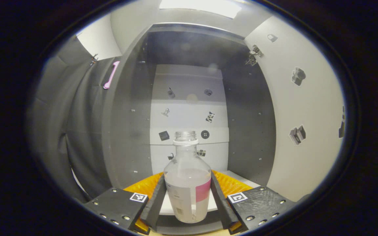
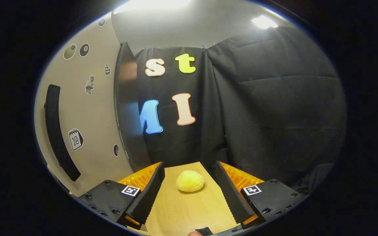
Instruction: Open the cabinet door with the right hand, grasp the bottle in the cabinet with the left hand and place it on the coaster, then close the cabinet door with the right hand.
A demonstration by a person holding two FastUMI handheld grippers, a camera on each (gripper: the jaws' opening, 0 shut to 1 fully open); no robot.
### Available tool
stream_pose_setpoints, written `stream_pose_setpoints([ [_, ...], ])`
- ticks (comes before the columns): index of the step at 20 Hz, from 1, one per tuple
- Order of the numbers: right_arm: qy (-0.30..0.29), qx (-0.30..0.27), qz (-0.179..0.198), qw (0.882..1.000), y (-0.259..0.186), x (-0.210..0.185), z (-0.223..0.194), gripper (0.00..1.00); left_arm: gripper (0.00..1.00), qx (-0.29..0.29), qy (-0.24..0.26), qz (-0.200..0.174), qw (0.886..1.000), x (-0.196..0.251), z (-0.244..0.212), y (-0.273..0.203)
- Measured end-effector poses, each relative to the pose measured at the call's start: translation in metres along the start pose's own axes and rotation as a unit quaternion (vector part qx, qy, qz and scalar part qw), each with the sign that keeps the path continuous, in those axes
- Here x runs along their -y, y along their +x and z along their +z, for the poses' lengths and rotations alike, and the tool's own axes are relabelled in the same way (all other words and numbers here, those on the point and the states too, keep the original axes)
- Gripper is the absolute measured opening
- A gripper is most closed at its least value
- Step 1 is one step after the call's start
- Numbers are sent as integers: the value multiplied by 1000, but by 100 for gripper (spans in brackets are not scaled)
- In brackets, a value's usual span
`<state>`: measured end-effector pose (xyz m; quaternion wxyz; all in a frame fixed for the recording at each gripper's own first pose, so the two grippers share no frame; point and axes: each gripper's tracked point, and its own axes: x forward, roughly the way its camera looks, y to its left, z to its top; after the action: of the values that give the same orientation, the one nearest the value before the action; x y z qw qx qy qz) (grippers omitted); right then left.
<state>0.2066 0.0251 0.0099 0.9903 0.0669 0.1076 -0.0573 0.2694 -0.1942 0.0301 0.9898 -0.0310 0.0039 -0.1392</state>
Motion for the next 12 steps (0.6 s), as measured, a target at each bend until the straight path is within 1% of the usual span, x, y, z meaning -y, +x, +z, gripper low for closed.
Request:
stream_pose_setpoints([
  [7, -11, -1, 41, 999, 7, -9, 2, 98, 71, -2, -9, 48, 999, -31, -11, -60],
  [12, -19, -7, 70, 997, 3, -20, -1, 98, 70, -5, -8, 83, 996, -56, -24, -99],
])
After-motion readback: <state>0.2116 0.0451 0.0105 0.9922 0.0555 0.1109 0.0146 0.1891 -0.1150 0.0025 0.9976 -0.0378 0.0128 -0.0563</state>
